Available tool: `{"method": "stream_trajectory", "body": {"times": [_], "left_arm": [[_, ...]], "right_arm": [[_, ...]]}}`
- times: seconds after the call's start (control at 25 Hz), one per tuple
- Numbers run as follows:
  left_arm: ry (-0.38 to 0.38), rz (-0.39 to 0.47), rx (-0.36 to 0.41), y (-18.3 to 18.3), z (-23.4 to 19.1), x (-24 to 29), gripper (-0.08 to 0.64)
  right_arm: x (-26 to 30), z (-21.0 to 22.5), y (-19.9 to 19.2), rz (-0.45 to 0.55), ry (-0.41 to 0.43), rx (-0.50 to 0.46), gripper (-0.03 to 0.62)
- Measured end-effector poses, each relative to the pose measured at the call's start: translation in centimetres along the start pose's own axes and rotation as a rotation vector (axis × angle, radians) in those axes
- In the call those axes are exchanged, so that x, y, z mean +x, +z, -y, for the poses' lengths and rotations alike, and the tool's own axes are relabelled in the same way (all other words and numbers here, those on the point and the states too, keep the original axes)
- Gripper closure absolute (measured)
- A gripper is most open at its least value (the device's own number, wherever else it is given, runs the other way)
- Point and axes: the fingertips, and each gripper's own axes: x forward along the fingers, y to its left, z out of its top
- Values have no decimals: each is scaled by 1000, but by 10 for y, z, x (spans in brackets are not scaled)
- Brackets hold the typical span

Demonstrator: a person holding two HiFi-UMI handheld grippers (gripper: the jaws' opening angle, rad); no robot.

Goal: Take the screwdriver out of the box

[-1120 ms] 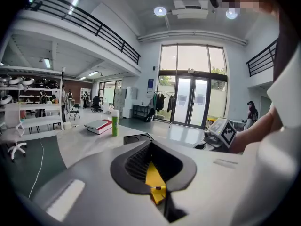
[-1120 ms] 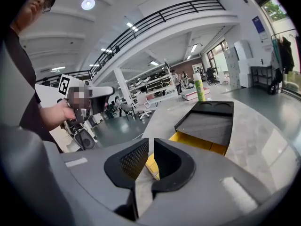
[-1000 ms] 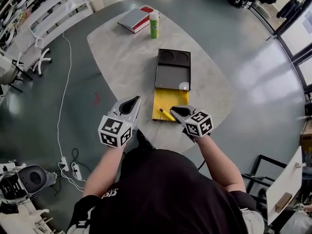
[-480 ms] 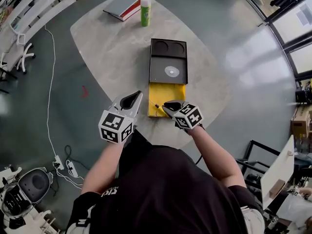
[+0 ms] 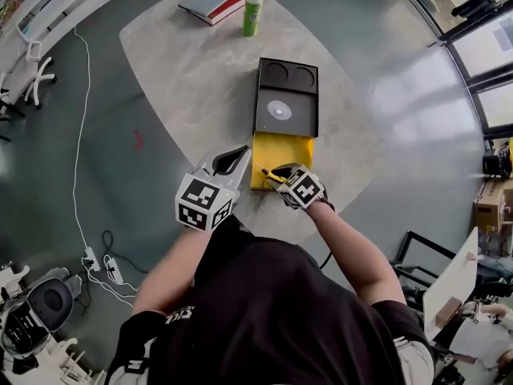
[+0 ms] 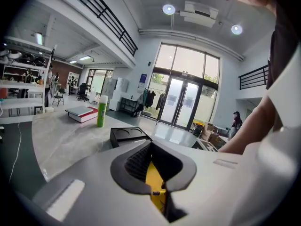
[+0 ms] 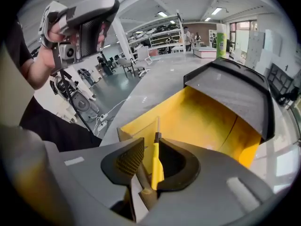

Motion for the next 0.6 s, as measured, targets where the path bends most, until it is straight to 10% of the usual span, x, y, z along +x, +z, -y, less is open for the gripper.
{"method": "stream_trajectory", "body": {"times": [0.6], "left_arm": [[-21,18,-32,1,-7,-2,557]], "right_arm": [[21,12,-25,-221,-79,-46,462]]}}
